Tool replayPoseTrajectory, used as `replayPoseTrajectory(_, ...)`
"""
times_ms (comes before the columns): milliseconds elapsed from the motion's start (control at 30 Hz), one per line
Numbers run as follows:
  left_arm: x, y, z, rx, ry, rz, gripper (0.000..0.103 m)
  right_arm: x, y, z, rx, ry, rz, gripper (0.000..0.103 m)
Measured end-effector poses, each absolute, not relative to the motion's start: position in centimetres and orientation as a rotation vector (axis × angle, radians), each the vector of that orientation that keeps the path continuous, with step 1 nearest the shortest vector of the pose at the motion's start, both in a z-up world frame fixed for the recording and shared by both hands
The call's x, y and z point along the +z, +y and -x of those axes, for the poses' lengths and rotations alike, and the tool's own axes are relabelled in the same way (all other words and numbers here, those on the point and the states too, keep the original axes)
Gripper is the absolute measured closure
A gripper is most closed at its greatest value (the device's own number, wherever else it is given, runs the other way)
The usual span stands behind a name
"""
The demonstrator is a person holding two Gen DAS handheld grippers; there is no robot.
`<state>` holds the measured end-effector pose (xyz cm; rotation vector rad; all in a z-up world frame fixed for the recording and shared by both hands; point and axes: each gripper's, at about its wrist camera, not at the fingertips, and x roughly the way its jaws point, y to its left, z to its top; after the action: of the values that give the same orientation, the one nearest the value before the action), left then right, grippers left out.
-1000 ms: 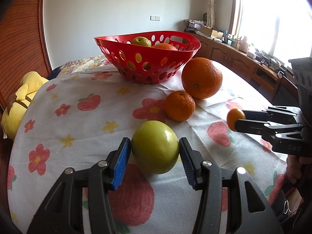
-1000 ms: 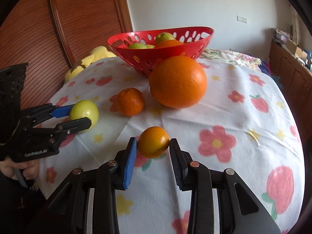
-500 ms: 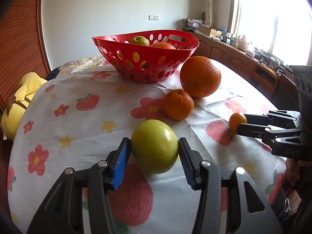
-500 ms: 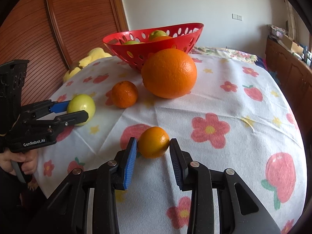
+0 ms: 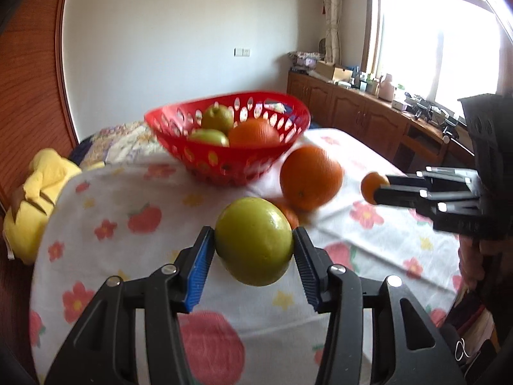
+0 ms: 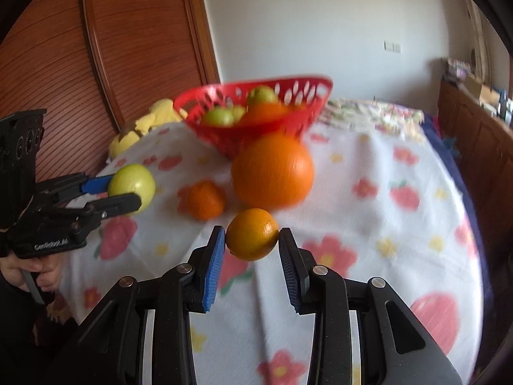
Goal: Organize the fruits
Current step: 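Lift and carry both fruits toward the red basket with both tools, then lower the apple and tangerine into the red basket and open both tools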
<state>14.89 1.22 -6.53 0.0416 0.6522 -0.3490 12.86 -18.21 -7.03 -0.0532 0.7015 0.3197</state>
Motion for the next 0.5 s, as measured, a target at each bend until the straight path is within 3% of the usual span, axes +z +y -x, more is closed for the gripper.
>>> replayPoseTrajectory(300, -3.7, 1.8, -17.7, -0.332, 0.603, -0.036, 0.054, -1.4, -18.7, -17.7, 0.329, 0.613, 0.105, 0.069)
replayPoseTrajectory(500, -2.6, 2.3, -20.2, -0.315, 0.587, -0.04, 0.054, -0.8, -18.2, -22.0, 0.335, 0.615, 0.129, 0.069)
